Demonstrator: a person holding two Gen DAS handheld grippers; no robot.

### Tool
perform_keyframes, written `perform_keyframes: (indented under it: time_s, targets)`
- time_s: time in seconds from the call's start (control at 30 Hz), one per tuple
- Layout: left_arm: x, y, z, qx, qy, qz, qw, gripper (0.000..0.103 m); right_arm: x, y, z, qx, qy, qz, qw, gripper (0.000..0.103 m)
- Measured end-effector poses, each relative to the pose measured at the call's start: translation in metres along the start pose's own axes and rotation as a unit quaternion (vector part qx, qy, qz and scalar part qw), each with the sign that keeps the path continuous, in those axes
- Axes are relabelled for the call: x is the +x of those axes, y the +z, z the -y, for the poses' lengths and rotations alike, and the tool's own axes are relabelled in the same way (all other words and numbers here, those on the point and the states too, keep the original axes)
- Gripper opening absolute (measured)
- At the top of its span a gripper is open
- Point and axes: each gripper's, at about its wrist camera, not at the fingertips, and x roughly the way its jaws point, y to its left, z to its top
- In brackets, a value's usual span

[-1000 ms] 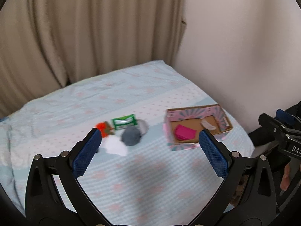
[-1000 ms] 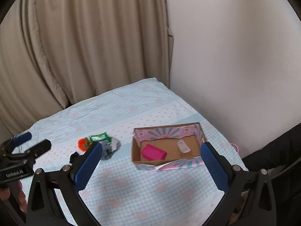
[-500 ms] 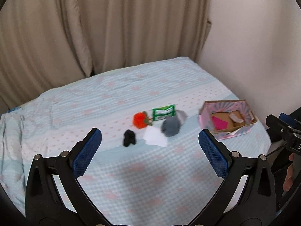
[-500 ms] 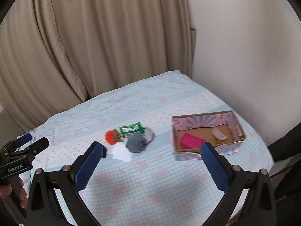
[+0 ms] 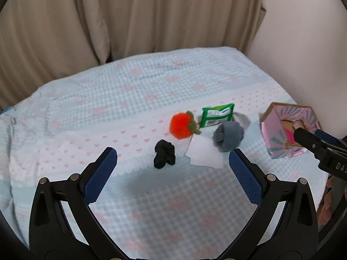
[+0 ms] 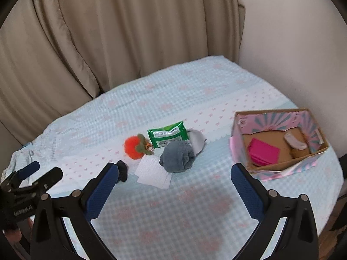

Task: Organize soft objects
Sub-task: 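Grasp the black sock with the left tool while the right tool grasps the gray fuzzy sock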

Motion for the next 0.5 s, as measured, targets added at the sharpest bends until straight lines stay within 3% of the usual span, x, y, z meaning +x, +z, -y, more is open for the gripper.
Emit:
perform_keyframes:
  time_s: [0.27, 0.43, 0.5]
  targets:
    - [0.104, -0.020, -0.004, 0.007, -0.004, -0.005, 1.0000, 0.101, 0.099, -0.008, -0.009, 0.009, -0.016, -0.009, 1.000, 0.103]
    - [0.160, -0.033, -0.009, -0.003, -0.007, -0.015, 0.9999, 0.094, 0.160, -0.015, -0.012, 0.012, -0.031, -0.017, 0.999, 0.102]
    - [0.173, -0.036, -0.011, -0.005, -0.005, -0.018, 0.9998, 0.093, 0.175, -0.019, -0.011, 0.017, -0.037, -0.021, 0.999, 0.095]
